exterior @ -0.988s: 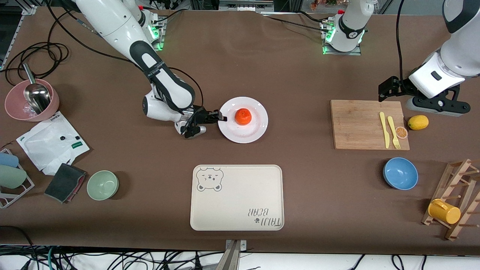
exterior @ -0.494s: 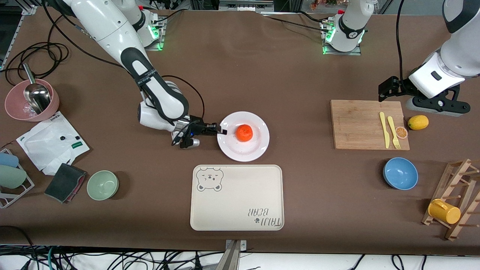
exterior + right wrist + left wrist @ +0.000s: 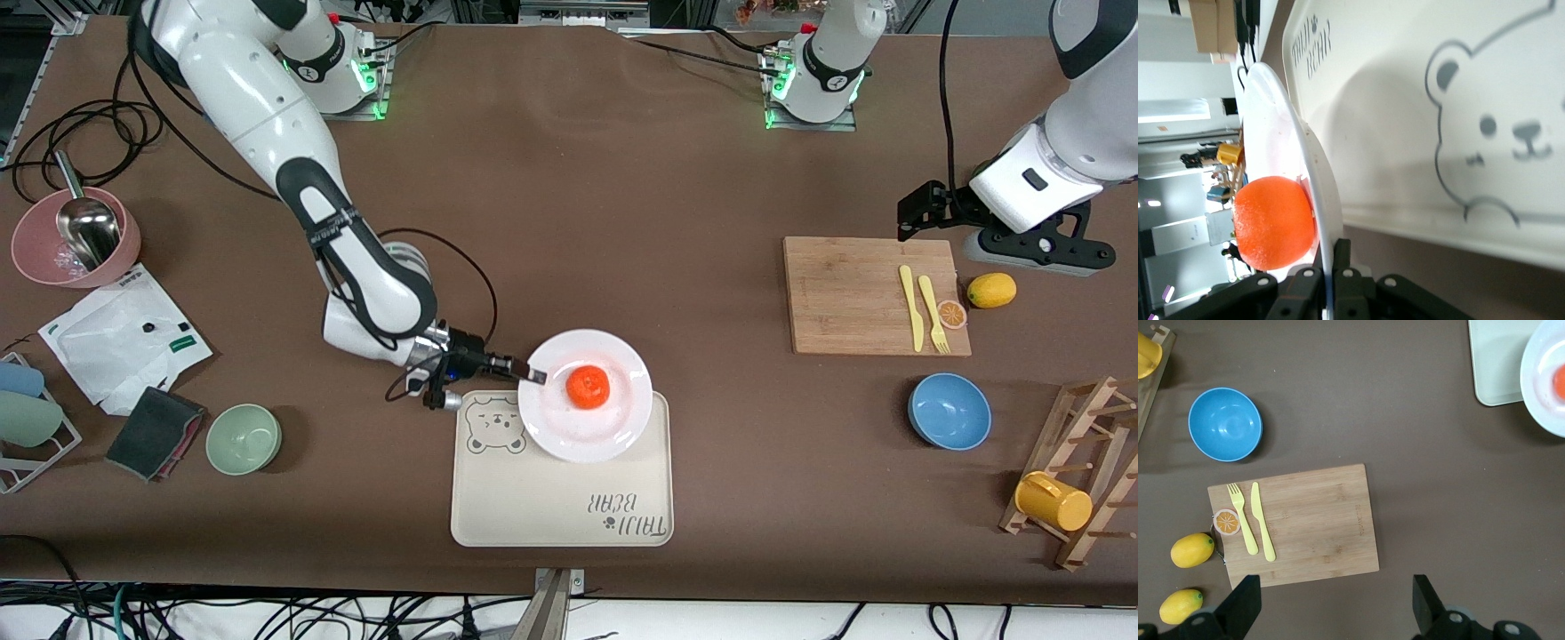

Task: Place orange and plate with both arms
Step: 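Slide the plate with the right gripper onto the bear-printed tray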

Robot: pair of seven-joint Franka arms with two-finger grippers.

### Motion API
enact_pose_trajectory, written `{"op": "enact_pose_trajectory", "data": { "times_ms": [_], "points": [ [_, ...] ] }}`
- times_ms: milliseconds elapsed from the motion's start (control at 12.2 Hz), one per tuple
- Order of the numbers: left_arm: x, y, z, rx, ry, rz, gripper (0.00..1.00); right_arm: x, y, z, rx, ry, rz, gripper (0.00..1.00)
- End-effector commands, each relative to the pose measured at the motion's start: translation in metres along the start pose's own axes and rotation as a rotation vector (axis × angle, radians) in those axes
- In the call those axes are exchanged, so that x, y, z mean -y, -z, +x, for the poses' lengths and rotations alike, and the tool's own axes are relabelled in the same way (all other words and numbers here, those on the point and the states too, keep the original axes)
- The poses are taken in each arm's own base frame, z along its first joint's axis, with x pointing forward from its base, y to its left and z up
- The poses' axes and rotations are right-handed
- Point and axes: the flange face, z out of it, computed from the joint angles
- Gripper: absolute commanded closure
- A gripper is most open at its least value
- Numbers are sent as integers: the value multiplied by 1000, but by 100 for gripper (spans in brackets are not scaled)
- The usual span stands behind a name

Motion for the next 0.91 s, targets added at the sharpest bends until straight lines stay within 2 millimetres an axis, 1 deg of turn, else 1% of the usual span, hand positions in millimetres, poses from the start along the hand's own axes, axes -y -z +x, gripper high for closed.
{"op": "enact_pose_trajectory", "data": {
  "times_ms": [0,165,329,412,658,823],
  "points": [
    [1,5,3,6,2,19,0,17,-17,39,-37,-12,44,100],
    [2,5,3,6,3,19,0,17,-16,55,-48,19,17,100],
    [2,5,3,6,3,19,0,1,-21,62,-58,12,20,100],
    [1,6,2,4,2,19,0,-4,-22,62,-57,16,17,100],
    [2,5,3,6,3,19,0,-18,-11,69,-61,41,-13,100],
    [2,5,3,6,3,19,0,-24,-8,66,-51,34,-26,100]
  ]
}}
